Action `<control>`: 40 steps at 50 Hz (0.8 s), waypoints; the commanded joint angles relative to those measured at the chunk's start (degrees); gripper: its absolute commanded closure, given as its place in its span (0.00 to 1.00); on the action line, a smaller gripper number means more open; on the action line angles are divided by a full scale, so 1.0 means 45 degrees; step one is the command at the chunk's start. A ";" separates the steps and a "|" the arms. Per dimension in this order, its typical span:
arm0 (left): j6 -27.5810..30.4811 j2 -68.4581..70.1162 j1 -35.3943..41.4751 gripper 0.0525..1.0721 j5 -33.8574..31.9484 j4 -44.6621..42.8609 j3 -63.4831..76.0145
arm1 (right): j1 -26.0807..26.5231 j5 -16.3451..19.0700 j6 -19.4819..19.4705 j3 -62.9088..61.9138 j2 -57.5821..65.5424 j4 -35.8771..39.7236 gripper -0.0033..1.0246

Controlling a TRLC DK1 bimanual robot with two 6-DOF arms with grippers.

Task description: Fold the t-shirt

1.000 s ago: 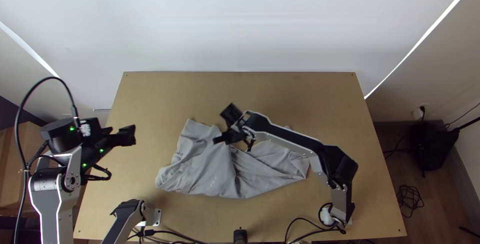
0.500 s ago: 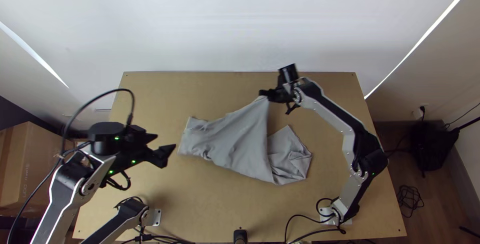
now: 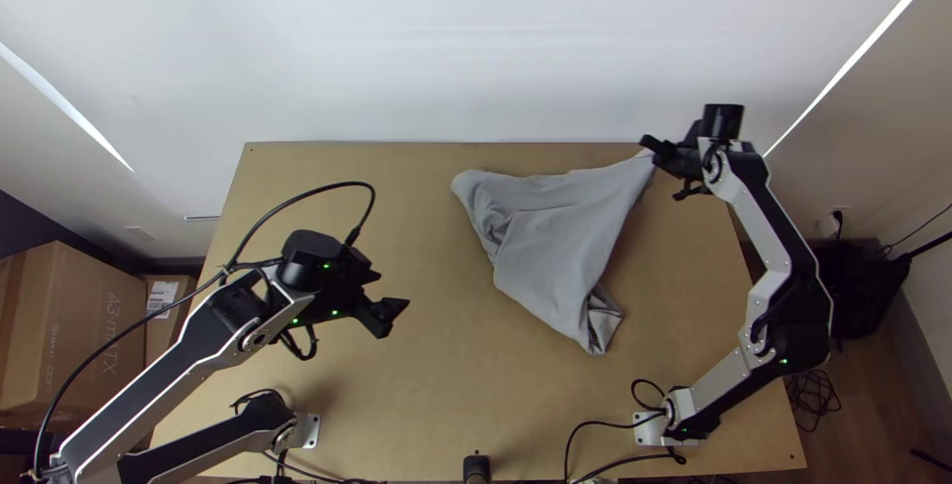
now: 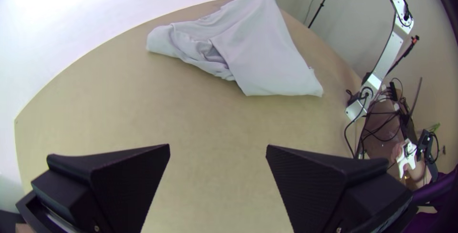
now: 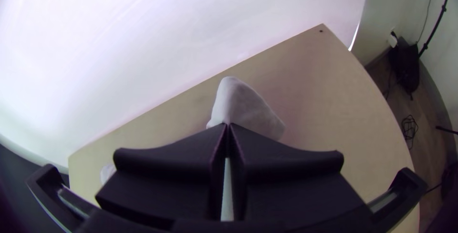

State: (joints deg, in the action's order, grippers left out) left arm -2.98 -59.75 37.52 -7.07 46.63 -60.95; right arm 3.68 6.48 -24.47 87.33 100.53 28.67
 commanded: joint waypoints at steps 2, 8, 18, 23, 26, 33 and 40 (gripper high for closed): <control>-0.0450 -0.0942 0.0784 0.05 -0.0187 -0.1144 0.0185 | 0.0881 -0.0092 0.0242 -0.1008 -0.1012 -0.0706 0.97; -0.0841 -0.2426 0.1467 0.05 -0.0362 -0.2472 -0.0108 | 0.1584 -0.0092 0.0242 -0.1887 -0.1774 -0.1038 0.97; -0.1564 -0.5356 0.2444 0.05 -0.0460 -0.4288 -0.1534 | 0.1994 -0.0092 0.0691 -0.3742 -0.3668 -0.1585 0.97; -0.1642 -0.6586 0.3050 0.05 -0.0460 -0.5206 -0.2296 | 0.2053 -0.0092 0.0809 -0.4524 -0.4391 -0.2034 0.97; -0.1857 -0.7250 0.3323 0.05 -0.0480 -0.5656 -0.2706 | 0.2053 -0.0092 0.0906 -0.4836 -0.4664 -0.2054 0.97; -0.2169 -0.8950 0.3596 0.05 -0.0597 -0.5909 -0.4034 | 0.2053 -0.0092 0.0887 -0.5305 -0.5231 -0.2151 0.97; -0.2325 -1.0766 0.3675 0.05 -0.0655 -0.5949 -0.5401 | 0.2033 -0.0092 0.0848 -0.5461 -0.5641 -0.2151 0.97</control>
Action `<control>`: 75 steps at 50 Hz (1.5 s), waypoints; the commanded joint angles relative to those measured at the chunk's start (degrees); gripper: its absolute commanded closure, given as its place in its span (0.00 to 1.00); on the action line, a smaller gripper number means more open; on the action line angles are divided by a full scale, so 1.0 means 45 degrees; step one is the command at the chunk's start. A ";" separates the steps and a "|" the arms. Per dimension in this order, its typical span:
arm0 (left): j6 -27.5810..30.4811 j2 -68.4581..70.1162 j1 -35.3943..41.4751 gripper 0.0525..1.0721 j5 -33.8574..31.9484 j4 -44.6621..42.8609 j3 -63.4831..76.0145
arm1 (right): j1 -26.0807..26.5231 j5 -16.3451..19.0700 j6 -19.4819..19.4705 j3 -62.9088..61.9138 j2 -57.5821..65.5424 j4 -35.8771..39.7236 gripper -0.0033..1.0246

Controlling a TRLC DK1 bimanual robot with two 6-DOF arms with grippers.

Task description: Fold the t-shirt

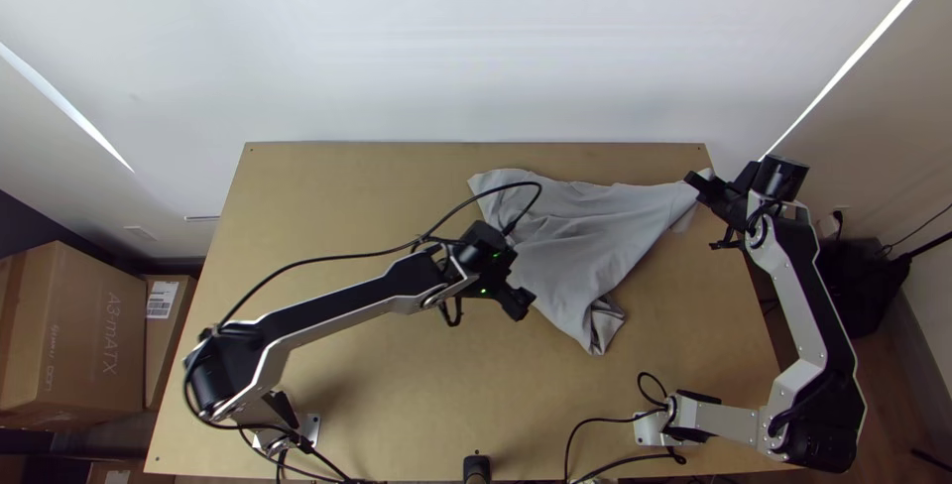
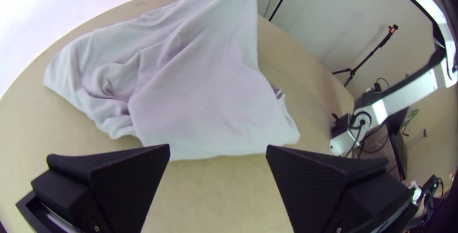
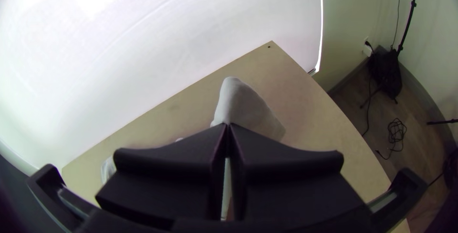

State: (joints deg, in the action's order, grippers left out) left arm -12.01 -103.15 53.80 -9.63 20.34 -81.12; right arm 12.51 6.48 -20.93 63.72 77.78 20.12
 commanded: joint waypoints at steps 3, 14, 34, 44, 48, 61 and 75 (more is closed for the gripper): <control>-0.0300 -0.1843 0.0076 0.05 -0.0067 -0.0086 -0.1387 | 0.0071 -0.0092 0.0002 -0.0196 -0.0761 -0.0252 0.97; 0.0013 -0.4128 0.0154 0.05 0.0675 0.0715 -0.3067 | -0.0085 -0.0073 0.0002 -0.0176 -0.1386 -0.0076 0.97; 0.0325 -0.5163 0.0232 0.98 0.1007 0.1945 -0.4512 | -0.0554 -0.0073 -0.0154 -0.0372 -0.1679 -0.0057 0.97; 0.0306 -0.2428 -0.1038 0.98 0.1007 0.2434 -0.3418 | -0.0652 -0.0073 -0.0037 -0.0509 -0.1893 -0.0096 0.97; 0.0306 -0.0944 -0.1702 0.98 0.1007 0.2883 -0.3184 | -0.0730 -0.0073 0.0217 -0.0743 -0.2284 -0.0330 0.97; 0.1067 0.3118 -0.3323 0.98 0.0538 0.5227 -0.3242 | -0.2019 0.0865 0.1604 -0.2071 -0.5272 -0.1073 0.97; 0.1810 0.4388 -0.3186 0.98 -0.0067 0.6184 -0.1153 | -0.3093 0.1490 0.1662 -0.2950 -0.6639 -0.0506 0.97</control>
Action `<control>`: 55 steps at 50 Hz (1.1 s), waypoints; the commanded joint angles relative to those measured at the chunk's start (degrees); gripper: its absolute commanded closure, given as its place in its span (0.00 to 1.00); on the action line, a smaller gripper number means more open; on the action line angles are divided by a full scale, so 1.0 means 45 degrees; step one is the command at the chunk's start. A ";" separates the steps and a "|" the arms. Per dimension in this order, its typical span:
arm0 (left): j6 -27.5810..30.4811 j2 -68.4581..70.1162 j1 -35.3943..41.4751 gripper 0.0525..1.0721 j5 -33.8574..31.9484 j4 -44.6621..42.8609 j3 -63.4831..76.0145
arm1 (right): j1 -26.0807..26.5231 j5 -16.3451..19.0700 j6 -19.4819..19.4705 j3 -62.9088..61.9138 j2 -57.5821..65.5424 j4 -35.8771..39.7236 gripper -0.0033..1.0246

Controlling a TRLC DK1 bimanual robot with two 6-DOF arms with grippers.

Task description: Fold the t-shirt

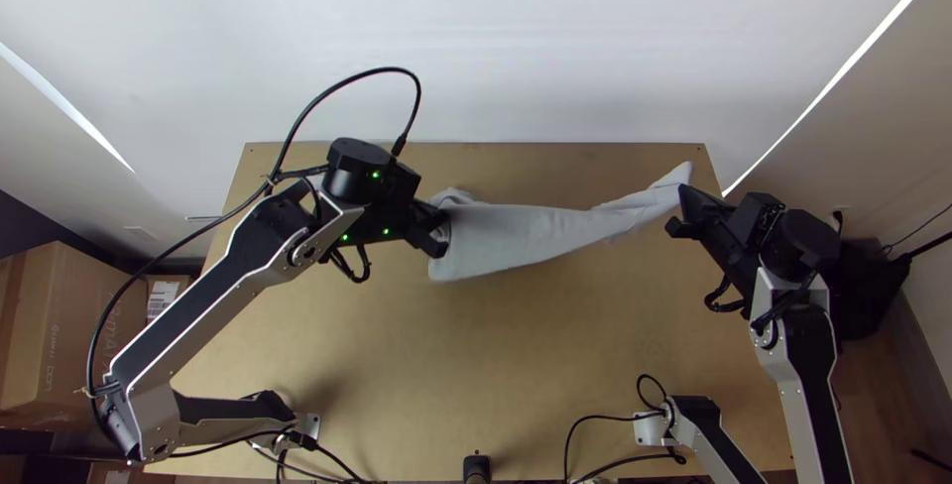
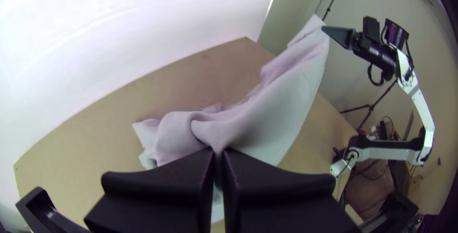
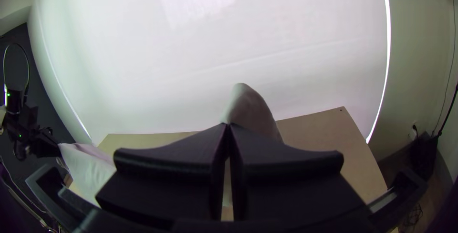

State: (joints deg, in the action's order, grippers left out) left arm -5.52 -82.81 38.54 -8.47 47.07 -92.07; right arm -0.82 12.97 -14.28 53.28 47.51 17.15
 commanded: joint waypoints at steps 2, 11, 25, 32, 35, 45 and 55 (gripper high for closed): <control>0.0504 -0.0212 0.0477 0.98 -0.0442 0.0243 0.1769 | -0.0130 0.0047 0.0166 -0.0745 0.0088 0.0135 0.97; 0.1324 -0.1345 0.1435 0.98 -0.1751 0.0165 0.3156 | 0.0475 0.0027 0.0244 -0.1019 0.0263 0.0174 0.97; 0.1851 -0.4958 0.0907 0.98 -0.2942 -0.0772 0.1574 | 0.1139 0.0027 0.0323 -0.1273 0.0517 -0.0060 0.97; 0.2008 -0.6794 0.0536 0.98 -0.3001 -0.0811 -0.0438 | 0.1178 0.0027 0.0264 -0.1956 0.0927 -0.0881 0.97; 0.1969 -0.7595 0.0360 0.98 -0.2981 -0.0968 -0.1317 | 0.1276 0.0027 0.0030 -0.2249 0.1299 -0.1232 0.97; 0.1012 -0.9704 -0.0069 0.61 -0.2962 -0.1163 -0.4325 | 0.1823 -0.0187 -0.0361 -0.3031 0.2705 -0.2912 0.97; 0.1168 -0.8650 -0.0128 0.04 -0.2981 -0.1085 -0.4832 | 0.1745 -0.0324 -0.0576 -0.3460 0.3037 -0.3556 0.97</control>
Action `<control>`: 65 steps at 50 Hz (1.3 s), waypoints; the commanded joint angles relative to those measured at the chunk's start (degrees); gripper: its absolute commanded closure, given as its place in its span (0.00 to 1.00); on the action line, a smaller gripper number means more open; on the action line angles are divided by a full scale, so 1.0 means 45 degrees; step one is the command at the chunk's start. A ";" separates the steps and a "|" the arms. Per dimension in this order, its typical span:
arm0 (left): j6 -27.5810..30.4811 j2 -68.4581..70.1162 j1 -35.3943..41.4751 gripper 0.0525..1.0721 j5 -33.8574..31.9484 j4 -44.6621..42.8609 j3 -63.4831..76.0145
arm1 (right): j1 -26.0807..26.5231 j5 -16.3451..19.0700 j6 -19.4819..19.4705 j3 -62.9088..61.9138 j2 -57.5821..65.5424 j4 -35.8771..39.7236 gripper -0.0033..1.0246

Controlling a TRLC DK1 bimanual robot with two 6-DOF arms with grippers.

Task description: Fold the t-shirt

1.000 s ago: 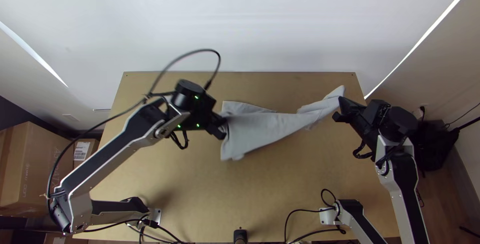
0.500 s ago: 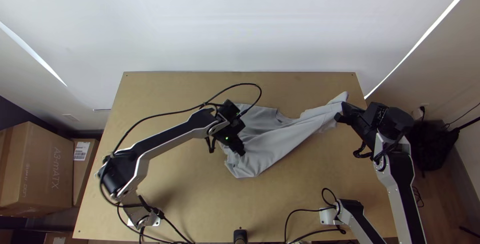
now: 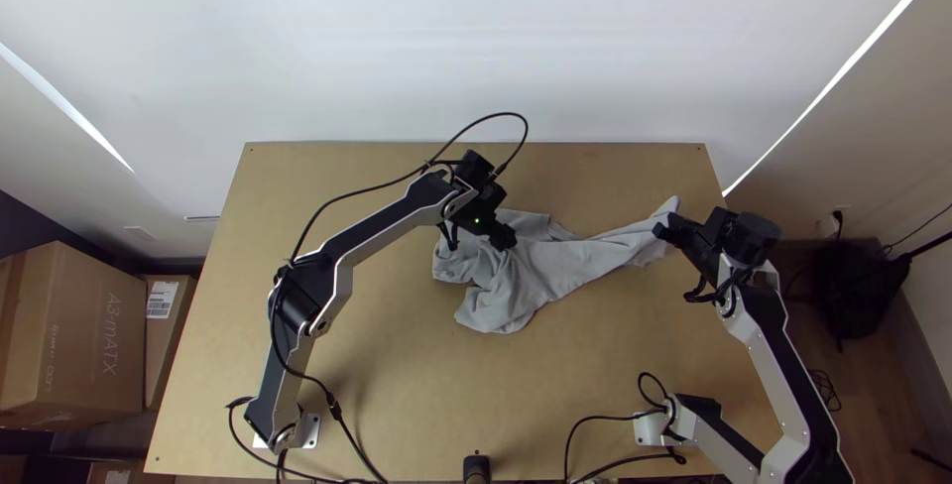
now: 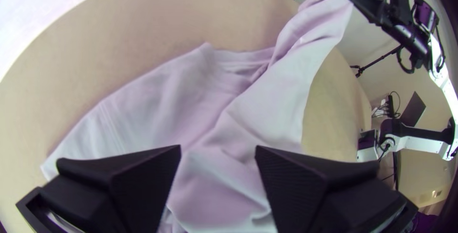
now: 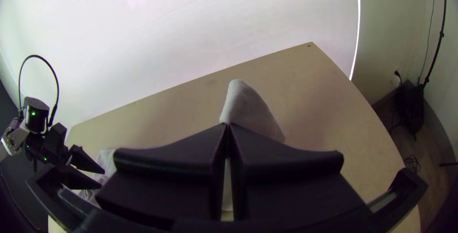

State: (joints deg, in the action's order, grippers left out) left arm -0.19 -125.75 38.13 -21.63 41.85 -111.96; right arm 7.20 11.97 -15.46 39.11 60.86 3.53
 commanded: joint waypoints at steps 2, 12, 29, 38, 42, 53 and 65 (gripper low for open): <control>0.0080 0.1500 -0.0094 0.04 -0.0038 0.0096 -0.0120 | -0.0097 -0.0179 -0.0333 -0.0391 0.0108 -0.0726 0.97; 0.1897 0.4840 -0.0133 0.04 -0.0018 0.1795 0.2009 | -0.0253 -0.0296 -0.0802 -0.0450 0.0186 -0.0784 0.97; 0.5354 0.8805 0.1956 0.05 0.3771 0.0760 0.9236 | -0.0233 -0.0374 -0.0900 -0.0703 -0.0107 -0.0765 0.97; 0.6233 0.9332 0.3206 0.05 0.5412 -0.2111 1.2068 | -0.0292 -0.0374 -0.1036 -0.0899 -0.0185 -0.0765 0.97; 0.6272 0.9234 0.3597 0.06 0.5587 -0.2639 1.2556 | -0.0292 -0.0374 -0.1153 -0.0938 -0.0224 -0.0765 0.97; 0.6018 0.8062 0.4164 0.11 0.5646 -0.4299 1.3005 | -0.0292 -0.0394 -0.1329 -0.1036 -0.0263 -0.0784 0.97; 0.5803 0.6598 0.4222 0.11 0.5646 -0.5100 1.2673 | -0.0253 -0.0433 -0.1349 -0.1055 -0.0321 -0.0784 0.97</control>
State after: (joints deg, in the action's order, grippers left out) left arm 26.04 -93.51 56.88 3.40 20.29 -54.50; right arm 6.39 10.46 -20.58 35.86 60.40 0.86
